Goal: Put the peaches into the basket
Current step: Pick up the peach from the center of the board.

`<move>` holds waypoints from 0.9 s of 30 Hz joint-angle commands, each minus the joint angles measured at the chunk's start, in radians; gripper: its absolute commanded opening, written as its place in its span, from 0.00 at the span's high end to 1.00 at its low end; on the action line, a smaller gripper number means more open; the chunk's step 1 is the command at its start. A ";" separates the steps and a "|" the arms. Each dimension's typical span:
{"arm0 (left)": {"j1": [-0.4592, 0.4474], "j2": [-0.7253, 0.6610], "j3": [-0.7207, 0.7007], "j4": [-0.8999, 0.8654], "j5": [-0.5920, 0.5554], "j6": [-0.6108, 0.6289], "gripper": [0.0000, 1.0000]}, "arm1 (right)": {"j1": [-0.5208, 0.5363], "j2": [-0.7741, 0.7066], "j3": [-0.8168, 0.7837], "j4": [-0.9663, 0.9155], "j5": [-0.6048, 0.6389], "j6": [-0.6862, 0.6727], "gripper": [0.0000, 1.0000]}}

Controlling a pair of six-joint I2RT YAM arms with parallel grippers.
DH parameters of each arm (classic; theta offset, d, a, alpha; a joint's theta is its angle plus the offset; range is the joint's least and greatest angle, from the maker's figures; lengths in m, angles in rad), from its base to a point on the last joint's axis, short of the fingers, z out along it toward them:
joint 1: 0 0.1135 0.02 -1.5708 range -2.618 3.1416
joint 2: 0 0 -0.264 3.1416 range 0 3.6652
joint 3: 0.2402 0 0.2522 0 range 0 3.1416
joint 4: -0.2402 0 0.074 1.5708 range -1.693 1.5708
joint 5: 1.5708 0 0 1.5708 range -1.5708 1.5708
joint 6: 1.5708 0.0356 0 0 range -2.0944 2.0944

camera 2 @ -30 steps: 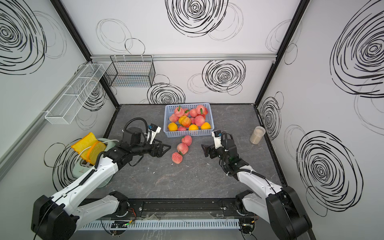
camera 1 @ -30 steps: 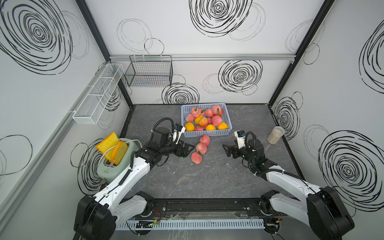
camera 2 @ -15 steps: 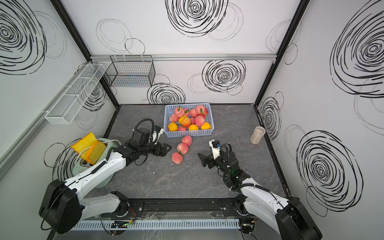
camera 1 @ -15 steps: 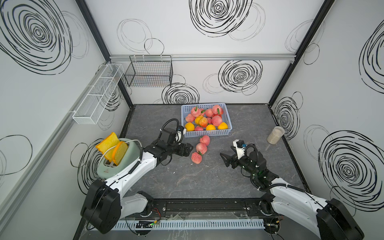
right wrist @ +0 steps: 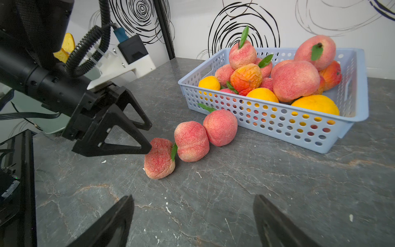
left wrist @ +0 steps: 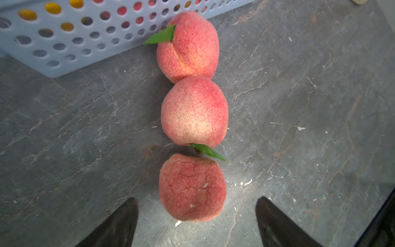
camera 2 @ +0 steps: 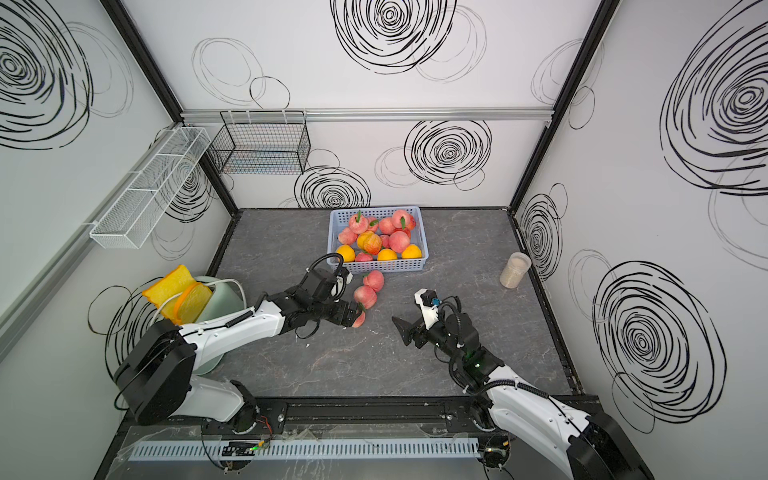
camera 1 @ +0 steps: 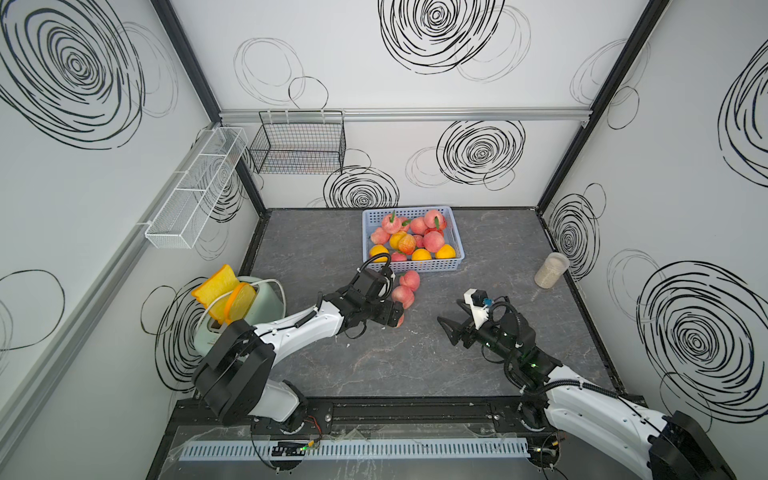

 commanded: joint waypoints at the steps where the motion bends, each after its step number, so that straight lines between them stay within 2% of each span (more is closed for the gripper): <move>1: -0.021 0.036 -0.010 0.052 -0.060 -0.007 0.10 | 0.015 0.002 0.001 0.012 0.004 -0.027 0.10; 13: -0.068 0.133 0.007 0.075 -0.096 0.007 0.12 | 0.067 0.029 0.010 0.022 0.018 -0.061 0.11; 19: -0.076 0.155 0.006 0.089 -0.142 -0.007 0.24 | 0.094 0.055 0.023 0.017 0.040 -0.076 0.11; 27: -0.082 0.181 0.006 0.099 -0.163 -0.024 0.33 | 0.114 0.056 0.025 0.015 0.054 -0.090 0.11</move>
